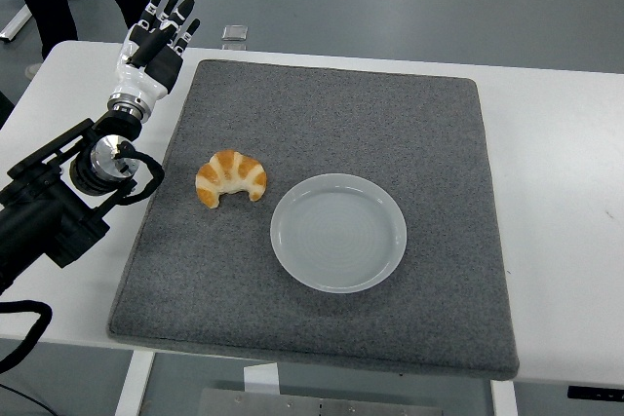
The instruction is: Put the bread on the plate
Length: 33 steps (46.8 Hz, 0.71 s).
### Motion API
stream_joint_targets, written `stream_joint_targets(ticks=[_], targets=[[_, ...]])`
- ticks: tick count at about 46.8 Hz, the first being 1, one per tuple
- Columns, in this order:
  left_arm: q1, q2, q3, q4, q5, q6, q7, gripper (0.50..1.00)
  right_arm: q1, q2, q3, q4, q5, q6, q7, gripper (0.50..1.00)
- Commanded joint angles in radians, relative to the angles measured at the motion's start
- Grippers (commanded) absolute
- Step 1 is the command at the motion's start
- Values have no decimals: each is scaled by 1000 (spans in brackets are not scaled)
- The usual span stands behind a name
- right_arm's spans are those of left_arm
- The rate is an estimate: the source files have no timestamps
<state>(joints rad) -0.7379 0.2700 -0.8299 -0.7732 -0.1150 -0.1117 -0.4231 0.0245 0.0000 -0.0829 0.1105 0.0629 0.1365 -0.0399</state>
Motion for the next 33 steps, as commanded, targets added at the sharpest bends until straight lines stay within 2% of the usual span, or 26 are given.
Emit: stream_joint_targets(ticks=[1,9,15,27,33], targets=[[0,0,0,-1,1,1,0,994,0,0,0,0,0,0,0,952],[-1,5,8,0,9,-13,1,994,0,0,0,0,0,0,0,952],[-46,9,37,3,21,1,6,994,0,0,0,0,2,0,0,952],[-208,52,297,22,139,7,4,994,0,0,0,0,0,0,0,952],[-262,107,394,-14,303,10,0,994,0,0,0,0,0,0,0,952]])
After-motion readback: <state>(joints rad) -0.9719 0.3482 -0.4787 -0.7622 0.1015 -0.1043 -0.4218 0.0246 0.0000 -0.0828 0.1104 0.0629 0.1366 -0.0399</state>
